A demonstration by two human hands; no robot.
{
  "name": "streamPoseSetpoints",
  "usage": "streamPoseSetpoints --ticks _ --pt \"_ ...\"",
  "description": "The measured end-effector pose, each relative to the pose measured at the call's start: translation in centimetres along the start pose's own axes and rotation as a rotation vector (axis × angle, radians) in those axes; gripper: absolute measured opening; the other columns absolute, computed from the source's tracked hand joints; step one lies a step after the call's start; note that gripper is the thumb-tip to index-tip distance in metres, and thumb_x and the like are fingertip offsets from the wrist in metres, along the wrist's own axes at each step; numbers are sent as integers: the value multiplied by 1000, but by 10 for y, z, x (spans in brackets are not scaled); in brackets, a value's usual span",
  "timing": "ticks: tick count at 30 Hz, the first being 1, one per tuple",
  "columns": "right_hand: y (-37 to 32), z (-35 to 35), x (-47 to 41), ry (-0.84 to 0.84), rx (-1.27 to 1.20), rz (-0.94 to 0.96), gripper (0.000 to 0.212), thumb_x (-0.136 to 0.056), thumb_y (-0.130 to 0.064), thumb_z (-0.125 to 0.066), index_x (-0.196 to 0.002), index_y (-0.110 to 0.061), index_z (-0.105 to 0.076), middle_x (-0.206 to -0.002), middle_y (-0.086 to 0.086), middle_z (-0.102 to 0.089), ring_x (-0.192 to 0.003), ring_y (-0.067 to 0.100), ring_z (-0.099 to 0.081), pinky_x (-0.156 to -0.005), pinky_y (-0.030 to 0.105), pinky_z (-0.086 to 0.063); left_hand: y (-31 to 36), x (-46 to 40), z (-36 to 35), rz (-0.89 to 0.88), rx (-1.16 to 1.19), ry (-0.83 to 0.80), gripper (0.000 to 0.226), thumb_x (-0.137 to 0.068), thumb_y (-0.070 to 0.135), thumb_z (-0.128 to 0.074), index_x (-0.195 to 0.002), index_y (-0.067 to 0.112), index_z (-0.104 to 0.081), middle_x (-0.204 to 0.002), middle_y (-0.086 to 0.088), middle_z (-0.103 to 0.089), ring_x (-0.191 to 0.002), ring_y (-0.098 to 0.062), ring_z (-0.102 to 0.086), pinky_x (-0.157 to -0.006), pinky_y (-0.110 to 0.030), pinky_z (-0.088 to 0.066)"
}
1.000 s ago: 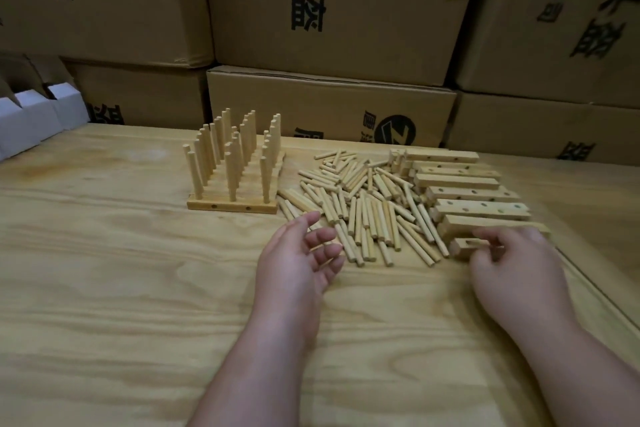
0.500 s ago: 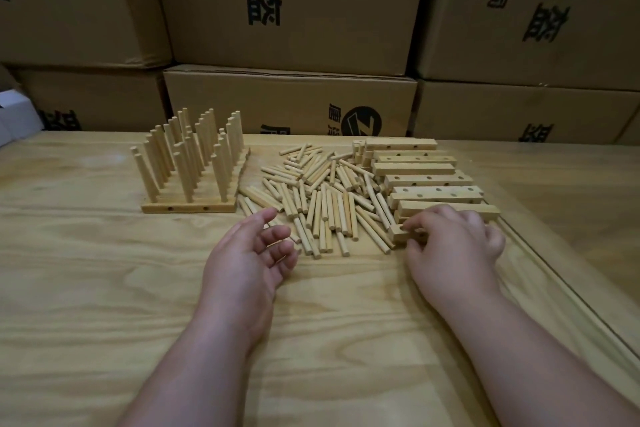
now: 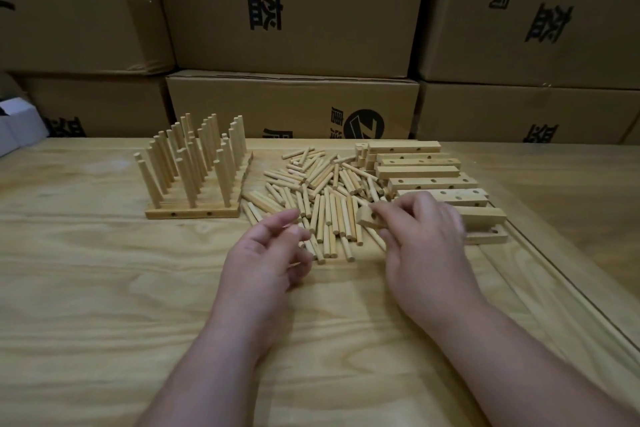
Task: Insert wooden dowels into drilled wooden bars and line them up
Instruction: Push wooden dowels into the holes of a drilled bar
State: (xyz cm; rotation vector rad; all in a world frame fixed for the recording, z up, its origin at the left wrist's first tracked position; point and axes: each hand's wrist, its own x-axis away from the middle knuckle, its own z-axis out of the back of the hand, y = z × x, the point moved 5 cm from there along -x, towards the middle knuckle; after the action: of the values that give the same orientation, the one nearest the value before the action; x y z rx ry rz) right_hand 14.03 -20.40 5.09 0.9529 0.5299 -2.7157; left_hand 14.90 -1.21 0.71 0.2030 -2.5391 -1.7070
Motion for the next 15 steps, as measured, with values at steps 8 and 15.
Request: streamPoseSetpoints --ticks 8,15 --pt "-33 -7 11 -97 -342 278 41 -94 -5 -63 -135 -11 -63 -108 4 -54 -98 18 -54 -84 32 -50 0 11 -13 -119 -234 -208 41 -69 32 -81 -110 36 -77 -97 0 -75 -80 -10 -69 -72 -22 -56" --pt "-6 -10 6 -39 -426 -26 30 -99 -35 -52 -120 -21 -67 -108 -15 -56 -103 3 -55 -90 29 -50 1 -3 3 -16 149 22 33 -74 32 -75 -105 21 -70 -92 -1 -77 -75 -17 -73 -64 -32 -60"
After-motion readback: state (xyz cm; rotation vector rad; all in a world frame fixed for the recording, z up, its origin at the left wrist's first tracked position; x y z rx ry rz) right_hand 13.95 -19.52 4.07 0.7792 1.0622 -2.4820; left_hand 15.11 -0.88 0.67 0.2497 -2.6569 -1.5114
